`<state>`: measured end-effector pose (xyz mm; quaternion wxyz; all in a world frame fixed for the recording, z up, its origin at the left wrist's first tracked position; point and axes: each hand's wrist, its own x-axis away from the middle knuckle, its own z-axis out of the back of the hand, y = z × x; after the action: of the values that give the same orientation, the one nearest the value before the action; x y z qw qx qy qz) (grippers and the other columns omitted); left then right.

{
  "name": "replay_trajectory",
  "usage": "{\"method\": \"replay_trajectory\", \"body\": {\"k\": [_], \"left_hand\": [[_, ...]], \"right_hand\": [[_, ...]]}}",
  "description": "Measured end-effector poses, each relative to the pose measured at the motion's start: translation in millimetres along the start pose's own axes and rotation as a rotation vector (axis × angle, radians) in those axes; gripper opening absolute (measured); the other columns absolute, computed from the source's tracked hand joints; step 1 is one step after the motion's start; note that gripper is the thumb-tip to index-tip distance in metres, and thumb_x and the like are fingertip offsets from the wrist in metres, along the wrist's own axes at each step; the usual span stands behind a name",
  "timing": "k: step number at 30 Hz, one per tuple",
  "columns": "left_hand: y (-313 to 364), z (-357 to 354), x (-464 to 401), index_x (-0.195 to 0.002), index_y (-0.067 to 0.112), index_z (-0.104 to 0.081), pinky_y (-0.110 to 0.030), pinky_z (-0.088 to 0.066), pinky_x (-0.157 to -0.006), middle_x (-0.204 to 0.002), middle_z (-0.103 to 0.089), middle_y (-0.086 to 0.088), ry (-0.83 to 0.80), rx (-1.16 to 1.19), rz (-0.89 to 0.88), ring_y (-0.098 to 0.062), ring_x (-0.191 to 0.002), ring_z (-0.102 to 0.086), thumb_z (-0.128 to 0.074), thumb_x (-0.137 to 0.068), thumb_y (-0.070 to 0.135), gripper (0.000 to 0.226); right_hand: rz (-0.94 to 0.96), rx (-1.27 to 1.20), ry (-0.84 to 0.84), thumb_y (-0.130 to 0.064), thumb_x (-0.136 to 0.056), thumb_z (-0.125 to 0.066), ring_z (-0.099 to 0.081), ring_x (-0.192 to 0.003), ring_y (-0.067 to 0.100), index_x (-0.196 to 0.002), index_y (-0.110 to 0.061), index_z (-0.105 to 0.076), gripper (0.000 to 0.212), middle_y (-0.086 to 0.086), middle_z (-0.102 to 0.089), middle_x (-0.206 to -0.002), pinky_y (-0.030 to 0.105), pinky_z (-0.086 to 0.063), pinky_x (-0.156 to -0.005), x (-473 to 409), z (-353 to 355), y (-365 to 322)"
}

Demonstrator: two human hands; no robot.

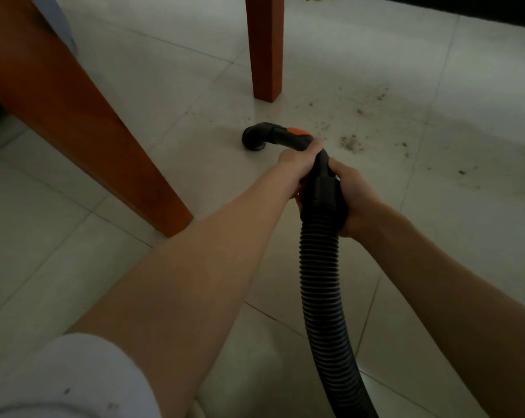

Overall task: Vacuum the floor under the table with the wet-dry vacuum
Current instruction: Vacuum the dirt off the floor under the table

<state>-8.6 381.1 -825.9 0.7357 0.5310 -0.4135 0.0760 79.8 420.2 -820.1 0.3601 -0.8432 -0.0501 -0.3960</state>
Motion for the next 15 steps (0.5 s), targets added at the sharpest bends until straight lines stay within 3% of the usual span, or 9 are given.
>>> {"method": "replay_trajectory", "body": {"k": [4,8,12,15], "left_hand": [[3.5,13.3,-8.7,-0.127,0.008,-0.052,-0.036,-0.052,-0.088,-0.115,-0.064,-0.011,0.003,0.012,-0.01,-0.027,-0.1,-0.064,-0.057,-0.087,0.051,0.059],[9.6,27.7,-17.0,-0.125,0.006,-0.051,-0.029,-0.052,-0.064,-0.115,-0.063,-0.012,0.002,0.032,-0.05,-0.025,-0.093,-0.062,-0.055,-0.092,0.04,0.048],[15.0,37.1,-24.0,-0.13,0.004,-0.046,-0.035,-0.052,-0.084,-0.123,-0.058,-0.014,0.016,0.094,-0.073,-0.029,-0.109,-0.059,-0.054,-0.094,0.034,0.047],[15.9,38.5,-26.9,-0.132,0.004,-0.044,-0.035,-0.05,-0.088,-0.126,-0.056,-0.014,0.017,0.098,-0.068,-0.028,-0.113,-0.056,-0.054,-0.095,0.033,0.049]], "right_hand": [[0.008,0.025,-0.012,-0.043,-0.098,-0.042,-0.06,-0.058,0.02,-0.107,-0.003,-0.057,0.044,0.01,-0.062,-0.073,0.026,-0.053,-0.05,-8.0,-10.4,2.4],[0.016,0.047,-0.034,-0.045,-0.098,-0.042,-0.06,-0.058,0.022,-0.104,-0.003,-0.056,0.044,0.011,-0.061,-0.069,0.028,-0.053,-0.051,-14.9,-21.1,2.1],[-0.029,-0.008,-0.077,-0.048,-0.096,-0.044,-0.059,-0.06,0.025,-0.093,-0.005,-0.057,0.045,0.011,-0.059,-0.068,0.034,-0.055,-0.062,-11.5,-25.0,10.2],[-0.01,-0.021,-0.11,-0.045,-0.091,-0.049,-0.057,-0.062,0.024,-0.089,-0.004,-0.057,0.042,0.01,-0.056,-0.068,0.035,-0.057,-0.063,-2.3,-24.0,16.8]]}}
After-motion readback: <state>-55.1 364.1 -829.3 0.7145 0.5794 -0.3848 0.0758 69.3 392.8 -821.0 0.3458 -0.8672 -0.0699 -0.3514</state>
